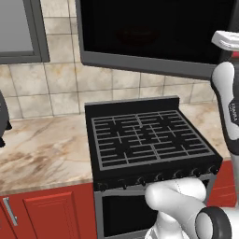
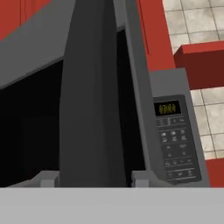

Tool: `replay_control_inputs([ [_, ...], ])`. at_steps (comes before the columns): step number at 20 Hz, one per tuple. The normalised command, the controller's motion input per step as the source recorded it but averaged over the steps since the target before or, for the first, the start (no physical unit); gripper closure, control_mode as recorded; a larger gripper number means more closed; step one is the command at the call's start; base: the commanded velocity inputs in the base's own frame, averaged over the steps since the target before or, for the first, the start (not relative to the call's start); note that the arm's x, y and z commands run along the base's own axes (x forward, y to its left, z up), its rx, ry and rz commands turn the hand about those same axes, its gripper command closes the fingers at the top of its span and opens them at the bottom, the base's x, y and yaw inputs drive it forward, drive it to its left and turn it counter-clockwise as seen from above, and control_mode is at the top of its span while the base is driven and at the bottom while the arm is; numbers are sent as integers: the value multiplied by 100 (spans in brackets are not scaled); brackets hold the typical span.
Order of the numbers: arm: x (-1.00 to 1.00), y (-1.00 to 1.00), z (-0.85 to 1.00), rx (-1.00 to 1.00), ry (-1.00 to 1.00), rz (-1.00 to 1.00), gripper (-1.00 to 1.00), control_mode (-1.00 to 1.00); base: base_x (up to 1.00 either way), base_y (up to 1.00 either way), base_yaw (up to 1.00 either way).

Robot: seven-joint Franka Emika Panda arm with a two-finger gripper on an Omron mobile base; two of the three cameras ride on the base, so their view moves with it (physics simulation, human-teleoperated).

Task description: The microwave is finished heating the steak and lemon wedge. Take the bowl containing the food and place it on the dining counter.

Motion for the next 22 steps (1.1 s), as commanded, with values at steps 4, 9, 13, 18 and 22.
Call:
replay_control_inputs([
  [4, -100, -2, 0, 0, -1, 0, -100, -100, 0, 0, 0],
  [9, -100, -11, 0, -1, -1, 0, -100, -100, 0, 0, 0],
  [13, -100, -26, -17, -8, 4, 1, -100, -100, 0, 0, 0],
  [18, -100, -42, -27, -11, 22, 1, -100, -100, 0, 0, 0],
  [22, -70, -4, -15, -11, 6, 1, -100, -100, 0, 0, 0],
])
